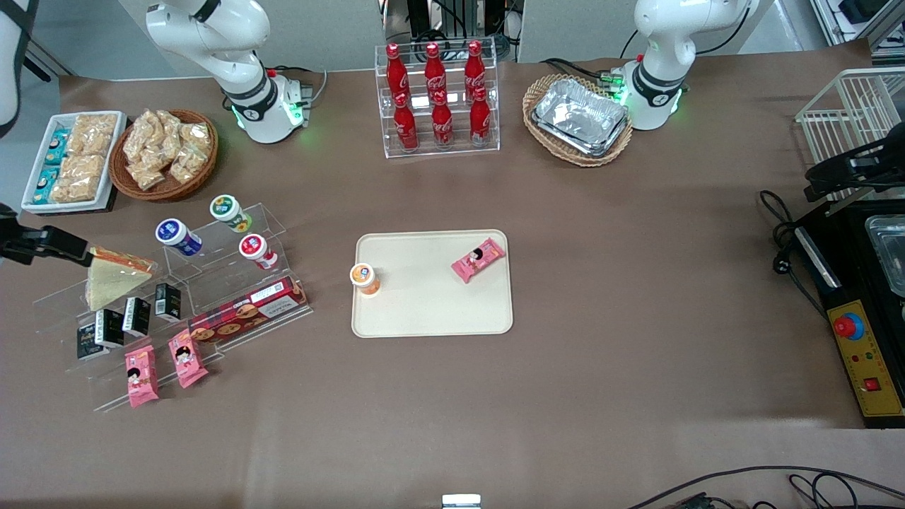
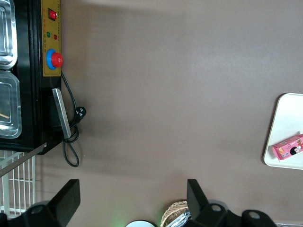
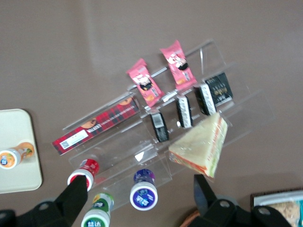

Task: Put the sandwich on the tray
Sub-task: 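Move the right gripper down to the wrapped sandwich on the acrylic rack, then close the right gripper on the sandwich's wrapped crust edge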

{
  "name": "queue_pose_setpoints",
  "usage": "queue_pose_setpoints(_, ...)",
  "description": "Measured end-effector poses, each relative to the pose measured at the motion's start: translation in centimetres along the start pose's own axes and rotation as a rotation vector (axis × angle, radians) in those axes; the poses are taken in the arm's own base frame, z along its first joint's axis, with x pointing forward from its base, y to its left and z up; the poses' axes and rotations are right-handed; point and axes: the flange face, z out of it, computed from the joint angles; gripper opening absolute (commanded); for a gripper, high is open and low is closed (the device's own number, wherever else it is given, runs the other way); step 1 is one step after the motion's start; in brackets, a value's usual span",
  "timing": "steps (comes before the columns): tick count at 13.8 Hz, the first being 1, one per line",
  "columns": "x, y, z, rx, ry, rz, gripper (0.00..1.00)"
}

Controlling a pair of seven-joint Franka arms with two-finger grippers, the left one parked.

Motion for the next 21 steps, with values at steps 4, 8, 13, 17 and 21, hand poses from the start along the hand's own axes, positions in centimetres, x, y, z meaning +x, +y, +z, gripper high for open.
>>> queue_pose_setpoints(4, -1.6, 2.8, 1.0, -0.004, -0.087, 0.283, 1.00)
queue_pose_setpoints(8, -2.6, 5.2, 1.7, -0.015, -0.124, 0.427, 1.00)
queue_pose_setpoints(13, -3.3, 10.0, 6.7, -0.012, -0.119, 0.514, 1.00)
queue_pose_setpoints(17, -4.7, 10.7, 11.3, 0.004, -0.075, 0.528, 1.00)
queue_pose_setpoints(21, -4.9, 10.5, 15.3, 0.006, -0.027, 0.528, 1.00)
